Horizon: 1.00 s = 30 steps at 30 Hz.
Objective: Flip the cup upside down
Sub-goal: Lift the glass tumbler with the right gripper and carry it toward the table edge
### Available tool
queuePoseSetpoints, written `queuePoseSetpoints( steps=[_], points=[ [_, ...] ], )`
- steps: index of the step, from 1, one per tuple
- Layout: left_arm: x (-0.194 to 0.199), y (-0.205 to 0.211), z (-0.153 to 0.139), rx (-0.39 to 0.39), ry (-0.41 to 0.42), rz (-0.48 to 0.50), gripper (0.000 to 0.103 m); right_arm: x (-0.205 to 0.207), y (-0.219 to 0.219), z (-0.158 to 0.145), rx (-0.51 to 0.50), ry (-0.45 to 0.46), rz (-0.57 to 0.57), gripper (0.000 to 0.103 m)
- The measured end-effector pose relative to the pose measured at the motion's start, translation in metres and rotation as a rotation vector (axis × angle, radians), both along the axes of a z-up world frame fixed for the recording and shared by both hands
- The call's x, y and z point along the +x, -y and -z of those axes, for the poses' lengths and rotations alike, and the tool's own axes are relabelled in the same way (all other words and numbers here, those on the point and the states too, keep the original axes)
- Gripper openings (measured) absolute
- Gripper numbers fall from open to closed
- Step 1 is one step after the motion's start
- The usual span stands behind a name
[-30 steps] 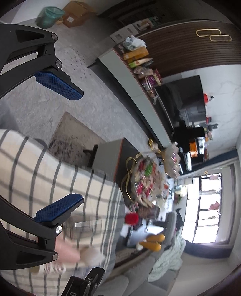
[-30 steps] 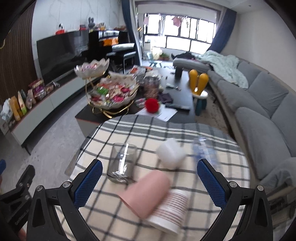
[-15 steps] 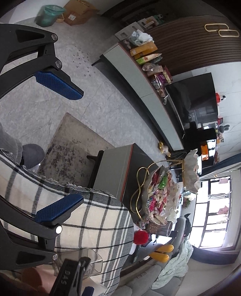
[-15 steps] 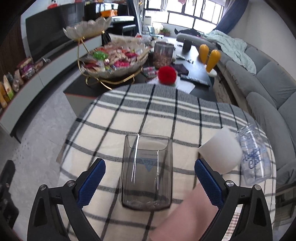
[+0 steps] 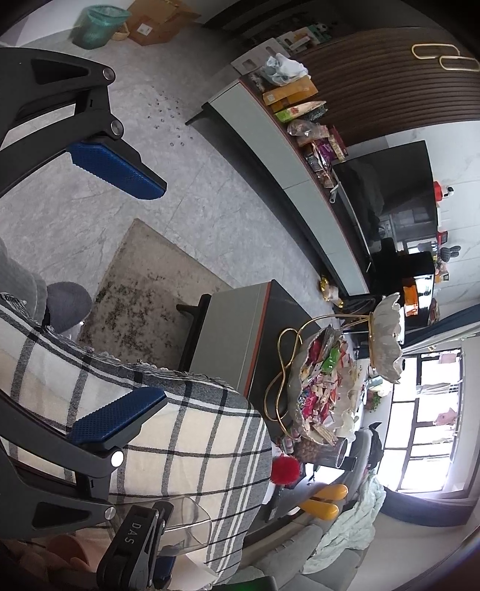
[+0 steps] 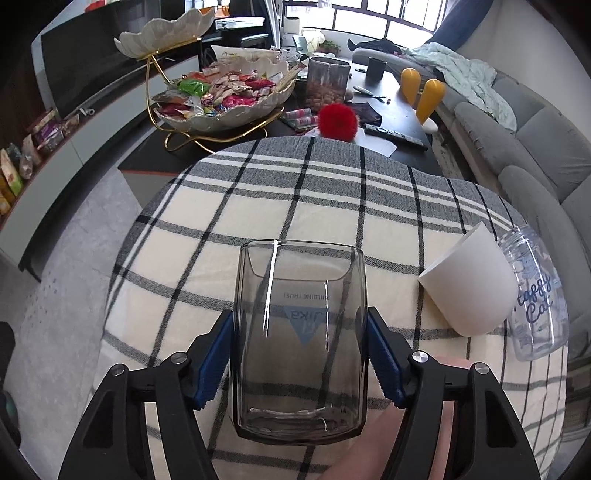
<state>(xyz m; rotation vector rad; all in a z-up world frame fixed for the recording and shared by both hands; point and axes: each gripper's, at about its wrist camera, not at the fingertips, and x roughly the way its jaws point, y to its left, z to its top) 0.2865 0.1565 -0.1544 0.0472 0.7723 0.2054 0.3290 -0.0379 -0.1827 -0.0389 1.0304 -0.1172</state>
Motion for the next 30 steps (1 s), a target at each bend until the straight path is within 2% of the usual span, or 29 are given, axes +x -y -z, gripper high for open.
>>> queuePoseSetpoints(
  steps=[9, 15, 21, 25, 30],
  points=[
    [-0.035, -0.006, -0.031, -0.003, 0.039, -0.008, 0.103, -0.035, -0.007, -0.044, 0.026, 0.082, -0.042, 0.067],
    [-0.086, -0.004, -0.06, -0.003, 0.066, -0.009, 0.103, -0.095, -0.002, -0.083, 0.055, 0.101, -0.062, 0.067],
    [-0.148, 0.004, -0.081, -0.004, 0.082, 0.003, 0.103, -0.16, 0.007, -0.103, 0.09, 0.097, -0.078, 0.067],
    [-0.181, 0.011, -0.084, 0.001, 0.072, 0.02, 0.103, -0.194, 0.013, -0.1, 0.105, 0.068, -0.081, 0.067],
    [-0.207, 0.023, -0.065, -0.02, 0.013, 0.05, 0.103, -0.22, 0.023, -0.065, 0.126, -0.05, -0.065, 0.067]
  ],
)
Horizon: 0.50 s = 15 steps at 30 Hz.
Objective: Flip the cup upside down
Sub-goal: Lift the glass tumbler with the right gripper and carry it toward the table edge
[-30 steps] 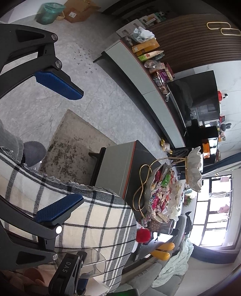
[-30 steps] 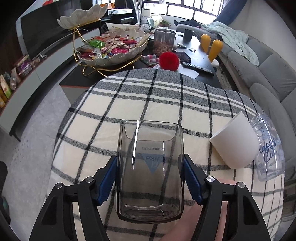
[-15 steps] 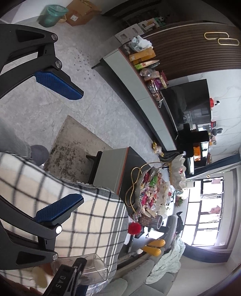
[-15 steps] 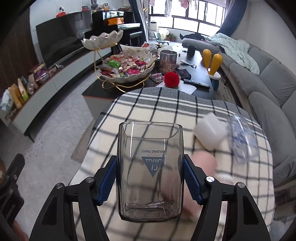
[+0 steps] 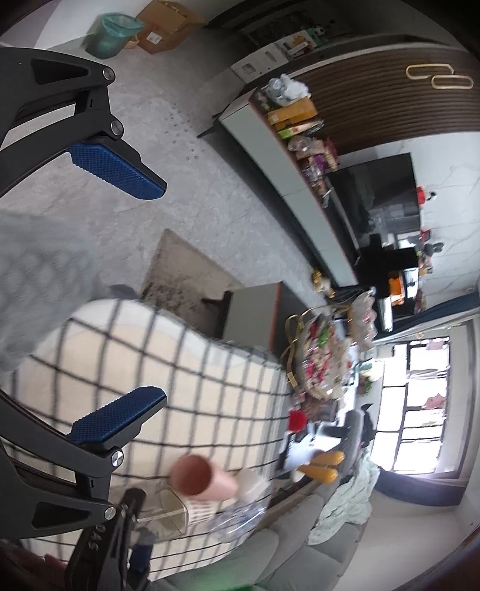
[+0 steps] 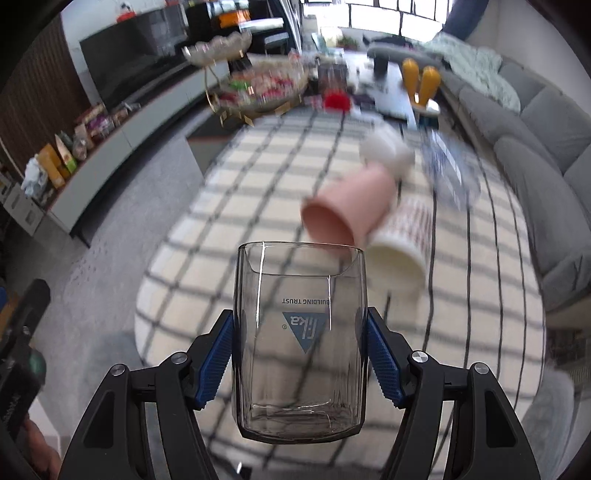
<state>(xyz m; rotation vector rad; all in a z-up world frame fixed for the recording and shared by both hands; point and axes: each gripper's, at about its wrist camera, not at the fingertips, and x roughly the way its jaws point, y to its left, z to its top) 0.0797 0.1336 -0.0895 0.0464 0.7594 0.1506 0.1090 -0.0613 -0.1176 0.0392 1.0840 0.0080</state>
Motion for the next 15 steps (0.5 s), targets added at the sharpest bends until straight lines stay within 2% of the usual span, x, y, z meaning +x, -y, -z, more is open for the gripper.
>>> queuePoseSetpoints(
  steps=[8, 12, 15],
  points=[
    [-0.002, 0.011, 0.026, -0.016, -0.048, 0.013, 0.103, -0.001, 0.012, 0.05, -0.01, -0.11, 0.025, 0.068],
    [0.003, 0.011, 0.033, -0.023, -0.064, 0.011, 0.103, 0.002, 0.008, 0.066, 0.001, -0.148, 0.028, 0.068],
    [0.005, 0.01, 0.037, -0.027, -0.075, 0.018, 0.103, 0.004, 0.006, 0.069, -0.012, -0.142, 0.016, 0.068]
  ],
)
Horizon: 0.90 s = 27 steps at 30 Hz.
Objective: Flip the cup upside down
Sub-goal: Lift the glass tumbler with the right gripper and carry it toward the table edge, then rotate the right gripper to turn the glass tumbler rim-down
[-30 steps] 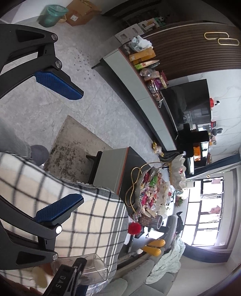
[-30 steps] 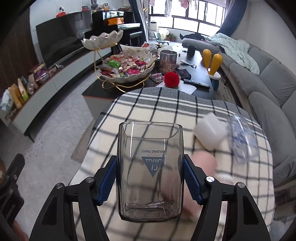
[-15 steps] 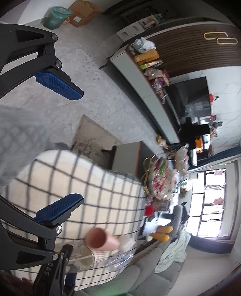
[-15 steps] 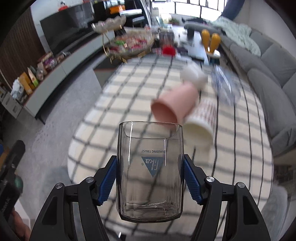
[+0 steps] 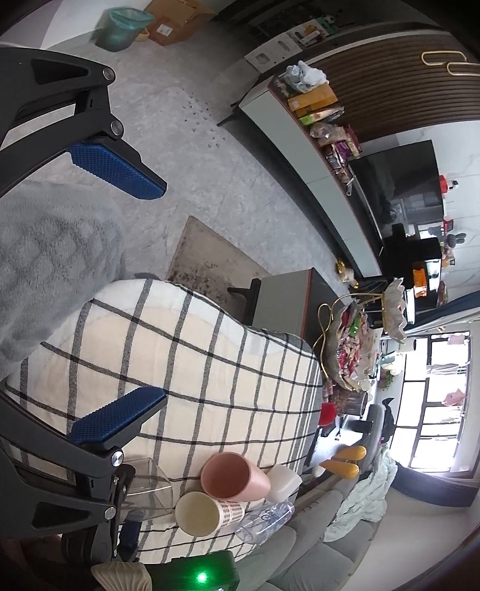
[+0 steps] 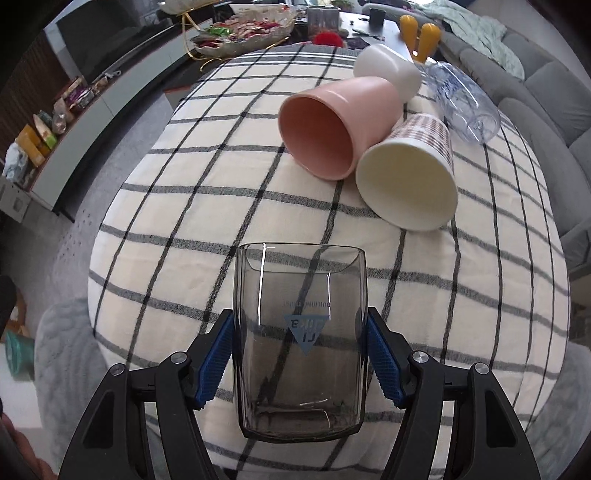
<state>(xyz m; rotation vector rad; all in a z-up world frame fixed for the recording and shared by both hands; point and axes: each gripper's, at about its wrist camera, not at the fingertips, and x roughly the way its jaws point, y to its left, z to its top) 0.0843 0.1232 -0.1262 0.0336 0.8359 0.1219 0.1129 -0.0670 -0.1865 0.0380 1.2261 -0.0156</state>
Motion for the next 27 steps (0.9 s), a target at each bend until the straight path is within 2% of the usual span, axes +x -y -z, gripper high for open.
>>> queuePoseSetpoints(
  steps=[2, 4, 6, 12, 14, 17, 19, 24, 27],
  points=[
    [0.001, 0.001, 0.0, -0.001, -0.003, 0.007, 0.103, 0.001, 0.003, 0.001, 0.006, -0.004, -0.003, 0.069],
    [0.001, 0.005, 0.0, 0.001, 0.0, 0.012, 0.103, 0.0, 0.01, 0.0, 0.033, -0.007, 0.008, 0.081],
    [0.0, 0.009, -0.002, -0.003, 0.005, 0.02, 0.103, -0.002, 0.018, -0.003, 0.049, -0.005, 0.02, 0.082],
    [-0.017, 0.045, -0.016, -0.018, 0.075, 0.091, 0.103, -0.029, 0.056, -0.045, 0.064, 0.139, 0.068, 0.083],
    [-0.028, 0.066, -0.017, -0.011, 0.106, 0.131, 0.103, -0.043, 0.078, -0.061, 0.057, 0.208, 0.094, 0.086],
    [-0.044, 0.093, -0.02, -0.027, 0.165, 0.176, 0.103, -0.058, 0.102, -0.075, 0.022, 0.254, 0.122, 0.086],
    [-0.053, 0.109, -0.017, -0.021, 0.207, 0.179, 0.103, -0.072, 0.121, -0.082, -0.009, 0.287, 0.142, 0.086],
    [-0.064, 0.14, 0.002, -0.085, 0.241, 0.207, 0.103, -0.098, 0.154, -0.095, -0.054, 0.355, 0.187, 0.086],
    [-0.064, 0.157, 0.018, -0.068, 0.216, 0.208, 0.103, -0.109, 0.179, -0.097, -0.049, 0.368, 0.24, 0.086]
  ],
)
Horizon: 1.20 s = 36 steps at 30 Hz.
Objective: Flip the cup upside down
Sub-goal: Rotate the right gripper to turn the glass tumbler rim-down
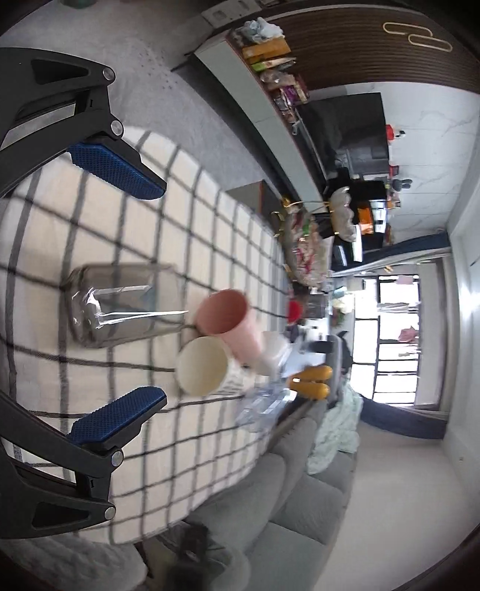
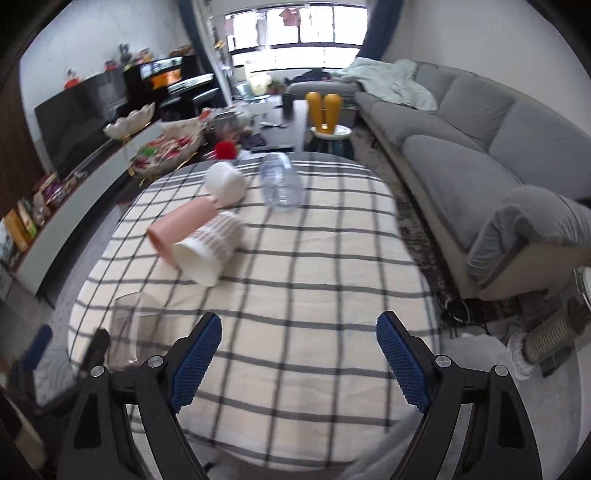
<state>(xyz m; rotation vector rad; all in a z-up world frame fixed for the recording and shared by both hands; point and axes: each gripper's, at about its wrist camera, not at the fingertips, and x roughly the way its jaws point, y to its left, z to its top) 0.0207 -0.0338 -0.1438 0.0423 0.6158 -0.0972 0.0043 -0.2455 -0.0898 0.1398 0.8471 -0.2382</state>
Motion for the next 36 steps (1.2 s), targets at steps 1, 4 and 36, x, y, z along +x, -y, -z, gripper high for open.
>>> queuePoseSetpoints(
  steps=[1, 4, 36],
  points=[
    [0.002, 0.002, 0.008, -0.011, -0.027, -0.009, 0.103, -0.002, 0.006, 0.0, 0.009, 0.003, 0.015, 0.086],
    [0.006, 0.014, 0.028, 0.007, -0.084, -0.034, 0.103, -0.005, 0.021, 0.004, 0.024, 0.007, 0.051, 0.086],
    [0.044, 0.017, 0.05, 0.124, -0.321, -0.016, 0.065, -0.001, 0.023, 0.024, 0.082, -0.044, 0.096, 0.086]
  ],
)
